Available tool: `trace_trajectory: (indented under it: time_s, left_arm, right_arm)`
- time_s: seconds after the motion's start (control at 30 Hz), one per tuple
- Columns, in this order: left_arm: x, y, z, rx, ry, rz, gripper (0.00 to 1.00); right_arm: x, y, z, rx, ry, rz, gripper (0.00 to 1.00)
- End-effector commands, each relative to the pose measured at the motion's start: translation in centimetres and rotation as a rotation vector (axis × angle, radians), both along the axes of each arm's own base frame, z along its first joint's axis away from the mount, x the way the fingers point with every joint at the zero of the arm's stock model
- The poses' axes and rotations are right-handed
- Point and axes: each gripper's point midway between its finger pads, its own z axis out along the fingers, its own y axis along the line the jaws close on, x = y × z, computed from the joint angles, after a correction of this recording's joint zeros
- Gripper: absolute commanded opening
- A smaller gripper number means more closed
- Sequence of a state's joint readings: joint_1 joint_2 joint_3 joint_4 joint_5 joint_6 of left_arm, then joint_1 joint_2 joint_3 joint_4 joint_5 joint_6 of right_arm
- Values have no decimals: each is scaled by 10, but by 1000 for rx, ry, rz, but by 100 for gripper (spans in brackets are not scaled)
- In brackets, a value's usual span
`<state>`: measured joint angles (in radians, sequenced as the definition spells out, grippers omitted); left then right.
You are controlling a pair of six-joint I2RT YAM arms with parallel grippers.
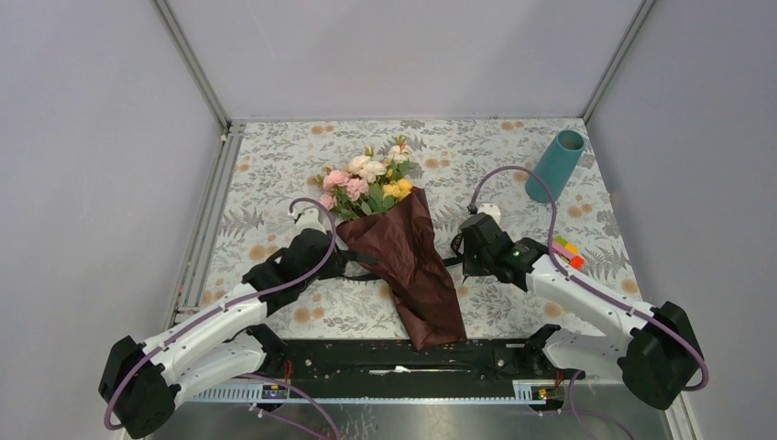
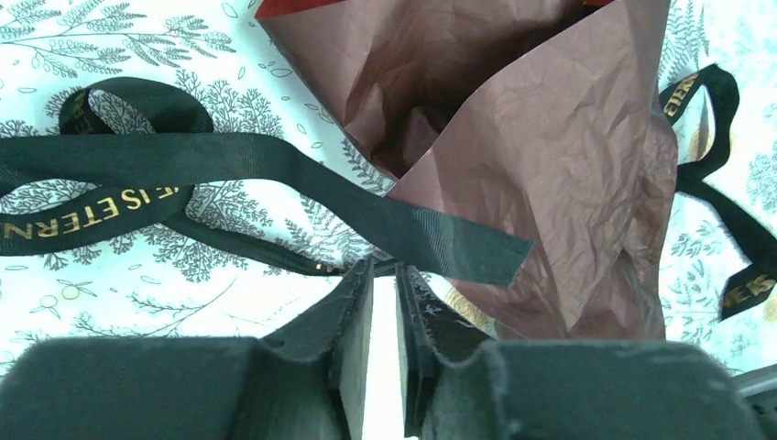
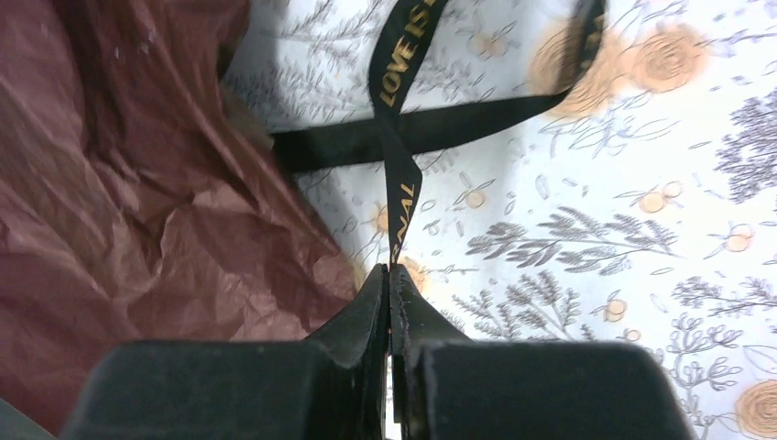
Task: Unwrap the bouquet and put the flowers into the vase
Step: Place the ribbon at the center of the board.
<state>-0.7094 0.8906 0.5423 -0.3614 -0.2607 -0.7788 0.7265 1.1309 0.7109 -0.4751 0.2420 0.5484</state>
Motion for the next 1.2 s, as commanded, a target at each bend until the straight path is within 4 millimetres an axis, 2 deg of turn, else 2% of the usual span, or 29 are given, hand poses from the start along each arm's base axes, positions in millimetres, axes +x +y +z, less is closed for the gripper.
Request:
trace_trajectory:
  time_s: [0.0,0.17,0.23,0.37,0.53,0.6,0.8,0.97,1.17]
  left_arm:
    - [5,2,8,10,-87,-39,25]
    - [4,29,-9,139,-77,23,40]
    - [4,33,-17,181,-61,14,45]
    - [5,24,-25,217,-64,-71,51]
    - [9,19,-25,238,-121,-122,70]
    - [12,16,-23,234,-148,-135,73]
    - [23,1,-17,243,-220,-216,72]
    - [24,-13,-19,241,-243,-309,57]
    - [23,-16,-22,245,-230,-325,52]
  right_arm:
    - [22,-13,28,24,-60,-46,0]
    - [30,-25,32,51,-56,-88,0]
    - [32,-28,33,53,-57,-97,0]
    - [34,-33,33,54,-57,-113,0]
    - [38,-35,37,60,-65,-127,0]
    - [39,-36,38,64,-67,-127,0]
    - [41,-35,38,70,-58,-130,0]
    - [43,-37,39,71,-60,-136,0]
    - [44,-39,45,70,-87,-135,0]
